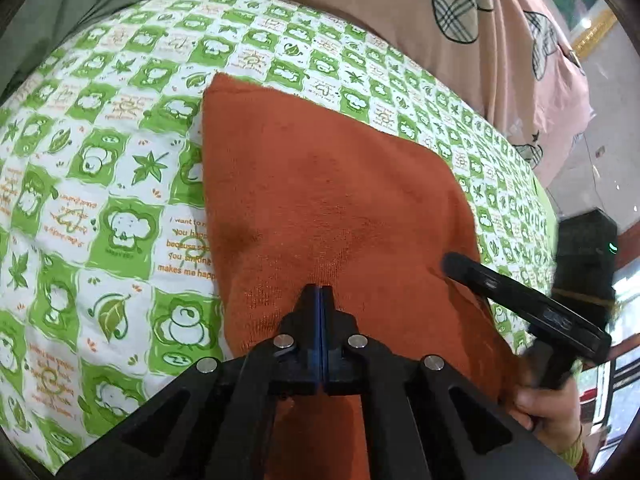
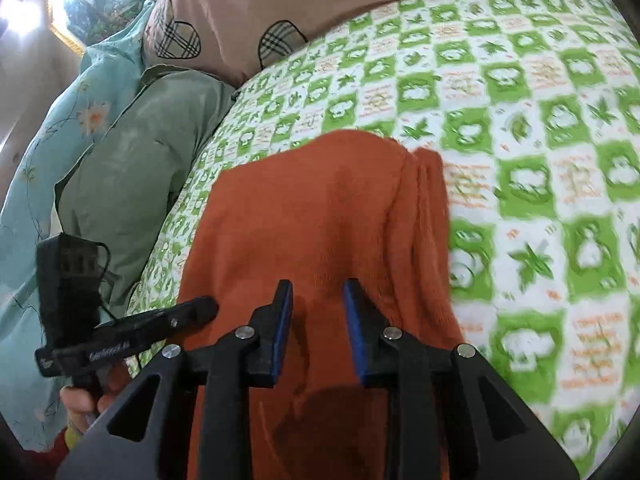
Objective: Fold small clothes
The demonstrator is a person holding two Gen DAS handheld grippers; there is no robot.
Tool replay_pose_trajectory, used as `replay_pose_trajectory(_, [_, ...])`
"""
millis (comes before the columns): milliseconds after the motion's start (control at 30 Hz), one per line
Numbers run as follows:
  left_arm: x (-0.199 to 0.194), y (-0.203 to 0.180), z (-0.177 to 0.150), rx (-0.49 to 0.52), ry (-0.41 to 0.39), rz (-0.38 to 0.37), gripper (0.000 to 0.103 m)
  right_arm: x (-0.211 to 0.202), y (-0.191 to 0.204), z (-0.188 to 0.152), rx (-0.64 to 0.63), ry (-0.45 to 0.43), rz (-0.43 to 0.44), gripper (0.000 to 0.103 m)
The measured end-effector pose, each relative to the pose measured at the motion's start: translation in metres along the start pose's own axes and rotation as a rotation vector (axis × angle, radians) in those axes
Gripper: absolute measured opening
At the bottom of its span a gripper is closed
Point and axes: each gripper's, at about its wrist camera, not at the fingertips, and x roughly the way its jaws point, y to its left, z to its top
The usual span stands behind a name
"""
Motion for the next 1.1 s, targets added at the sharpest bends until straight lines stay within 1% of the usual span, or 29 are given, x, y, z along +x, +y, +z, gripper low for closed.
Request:
replay_pose_trajectory(67, [0.001,-0.004,-0.002,0.031,-0.005,0.027,0.001,0.003,0.003,0.004,-0.010,0.009,-0.006,0.028])
replay_pose_trajectory(133, [0.004,-0.007,0.000,0.038,-0.010,0.035,0.001,-0.002,0.000,0.006,-0.001,0.016,0.003,0.028])
replay_pose_trajectory(233, [-0.002,-0.010,-0.005,0.053,-0.022,0.042,0.001,-0.021,0.000,-0.002,0.005,0.014,-0.009,0.028])
replay_pose_trajectory(300, [-0.012,-0.014,-0.013,0.071,-0.034,0.052,0.001,-0.037,0.005,-0.012,-0.014,0.003,-0.030,0.028])
replay_pose_trajectory(333, [-0.021,-0.018,-0.019,0.088,-0.044,0.050,0.001,-0.045,0.007,-0.017,-0.025,-0.001,-0.025,0.029])
replay_pose_trajectory(367, [-0.028,-0.018,-0.024,0.097,-0.049,0.038,0.001,-0.055,0.010,-0.024,-0.036,-0.005,-0.013,0.029])
replay_pose_trajectory(433, [-0.050,-0.024,-0.042,0.123,-0.065,-0.035,0.001,-0.076,0.018,-0.041,-0.068,-0.006,0.000,0.029])
replay_pose_trajectory(467, [-0.057,-0.026,-0.049,0.136,-0.070,-0.058,0.001,-0.081,0.020,-0.048,-0.079,-0.003,-0.001,0.029])
replay_pose_trajectory(533, [-0.071,-0.031,-0.071,0.165,-0.074,-0.101,0.001,-0.089,0.019,-0.066,-0.090,0.010,-0.018,0.029])
replay_pose_trajectory(567, [-0.072,-0.034,-0.084,0.173,-0.055,-0.113,0.002,-0.089,0.016,-0.074,-0.087,0.023,-0.037,0.029])
replay_pose_trajectory(633, [-0.064,-0.033,-0.100,0.174,-0.019,-0.087,0.002,-0.084,0.004,-0.087,-0.084,0.046,-0.089,0.028])
replay_pose_trajectory(667, [-0.056,-0.030,-0.108,0.171,0.005,-0.062,0.001,-0.082,0.000,-0.089,-0.078,0.046,-0.091,0.028])
replay_pose_trajectory(700, [-0.046,-0.024,-0.115,0.149,0.032,-0.060,0.001,-0.080,-0.004,-0.091,-0.069,0.039,-0.090,0.028])
replay_pose_trajectory(733, [-0.043,-0.018,-0.118,0.115,0.033,-0.084,0.001,-0.080,-0.005,-0.092,-0.063,0.030,-0.090,0.028])
replay_pose_trajectory(800, [-0.045,-0.013,-0.120,0.083,0.016,-0.102,0.001,-0.081,-0.003,-0.092,-0.056,0.021,-0.098,0.028])
replay_pose_trajectory(900, [-0.047,-0.016,-0.121,0.081,0.007,-0.076,0.001,-0.082,0.001,-0.090,-0.067,0.023,-0.120,0.029])
replay_pose_trajectory(1000, [-0.050,-0.023,-0.126,0.093,-0.008,-0.034,0.001,-0.088,0.007,-0.090,-0.070,0.018,-0.130,0.029])
replay_pose_trajectory(1033, [-0.052,-0.025,-0.128,0.093,-0.014,-0.021,0.001,-0.089,0.008,-0.090,-0.074,0.017,-0.135,0.031])
replay_pose_trajectory(1067, [-0.052,-0.028,-0.128,0.090,-0.018,-0.006,0.001,-0.093,0.012,-0.092,-0.079,0.016,-0.138,0.037])
replay_pose_trajectory(1100, [-0.055,-0.029,-0.130,0.089,-0.018,0.000,0.001,-0.095,0.014,-0.092,-0.082,0.016,-0.136,0.040])
